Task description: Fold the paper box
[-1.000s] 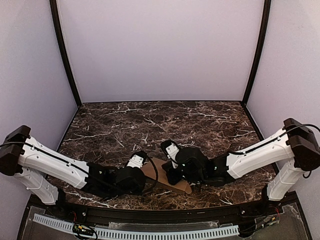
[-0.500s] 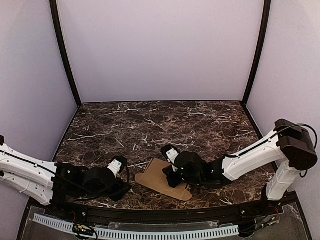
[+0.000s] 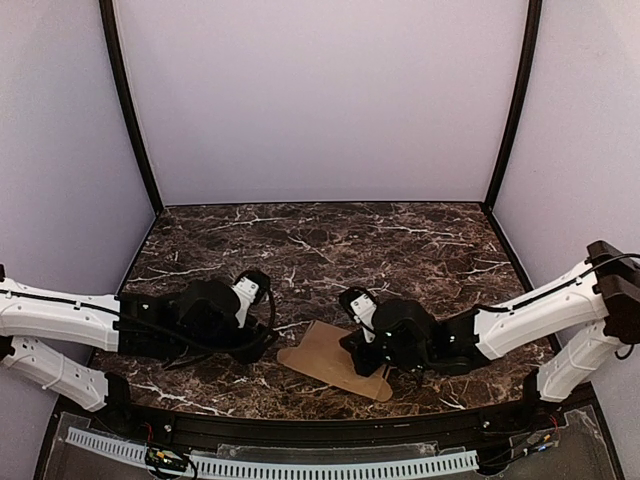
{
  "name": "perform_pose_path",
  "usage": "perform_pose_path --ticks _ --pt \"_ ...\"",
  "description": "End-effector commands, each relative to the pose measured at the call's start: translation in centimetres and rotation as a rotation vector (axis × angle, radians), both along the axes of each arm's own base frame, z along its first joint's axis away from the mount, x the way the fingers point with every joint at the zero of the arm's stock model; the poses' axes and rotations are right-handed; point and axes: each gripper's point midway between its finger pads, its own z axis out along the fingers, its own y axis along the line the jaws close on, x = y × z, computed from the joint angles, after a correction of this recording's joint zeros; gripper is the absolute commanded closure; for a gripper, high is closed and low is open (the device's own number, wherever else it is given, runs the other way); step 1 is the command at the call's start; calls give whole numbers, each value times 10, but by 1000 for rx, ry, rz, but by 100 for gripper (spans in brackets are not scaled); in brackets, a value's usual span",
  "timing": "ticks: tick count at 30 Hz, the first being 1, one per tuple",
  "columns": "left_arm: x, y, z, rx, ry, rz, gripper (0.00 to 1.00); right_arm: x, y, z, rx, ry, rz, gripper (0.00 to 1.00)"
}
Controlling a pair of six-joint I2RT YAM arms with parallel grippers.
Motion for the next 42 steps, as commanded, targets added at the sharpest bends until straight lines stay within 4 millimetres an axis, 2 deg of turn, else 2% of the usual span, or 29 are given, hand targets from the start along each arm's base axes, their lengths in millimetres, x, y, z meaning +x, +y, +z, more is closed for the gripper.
perform_pose_path --ticks 1,4,7,9,13,14,20,25,30,34,42 --pt "15 -22 9 -21 1 -104 42 0 -13 28 10 -30 1 100" --pt "22 -35 1 -25 39 -134 41 -2 -25 45 28 -33 -19 96" --pt "31 -42 -10 -39 80 -138 40 -5 -44 50 24 -15 -55 90" --pt "34 -47 -18 -50 117 -147 40 -8 -58 47 2 15 -84 85" --pt "34 -51 -39 -62 206 -161 40 -14 -85 35 -15 103 -174 66" --pt "35 -55 -39 -88 215 -167 40 -16 -89 33 -10 126 -189 63" --pt "29 -68 -54 -125 294 -202 41 -31 -101 10 16 259 -238 48" --pt "23 -66 -73 -115 348 -194 44 -31 -108 -5 27 331 -325 36" --pt "16 -59 -88 -113 392 -168 48 -31 -114 -20 51 411 -404 32" --pt "10 -51 -99 -115 425 -146 51 -35 -107 -26 108 465 -404 32" --pt "8 -46 -103 -137 444 -103 57 -37 -105 -36 206 547 -471 34"
